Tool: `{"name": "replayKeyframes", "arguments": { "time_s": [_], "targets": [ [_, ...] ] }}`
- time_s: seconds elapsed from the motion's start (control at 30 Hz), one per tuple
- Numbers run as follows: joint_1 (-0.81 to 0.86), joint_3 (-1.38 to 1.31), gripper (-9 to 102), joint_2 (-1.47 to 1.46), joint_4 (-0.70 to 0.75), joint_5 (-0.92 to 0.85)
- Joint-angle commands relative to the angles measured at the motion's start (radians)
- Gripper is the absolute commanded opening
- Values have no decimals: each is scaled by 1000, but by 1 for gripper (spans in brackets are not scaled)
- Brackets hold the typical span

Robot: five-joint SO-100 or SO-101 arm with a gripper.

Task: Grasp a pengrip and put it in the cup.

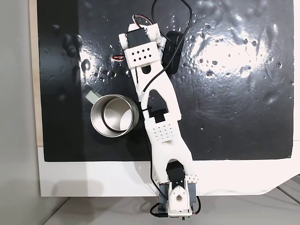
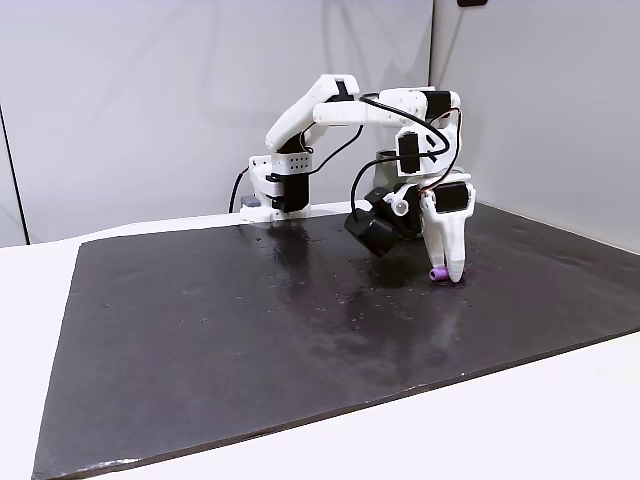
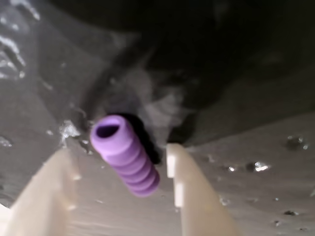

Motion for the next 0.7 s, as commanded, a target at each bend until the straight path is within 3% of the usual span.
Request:
{"name": "replayKeyframes", "arguments": {
  "time_s": [0.0, 0.13, 0.33, 0.67],
  "targets": [
    [-23, -57, 9, 0, 6, 2],
    [-23, -60, 0, 0, 2, -8],
    [-21, -37, 0, 55, 20, -21],
    [-17, 247, 0, 612, 20, -35]
  ]
}}
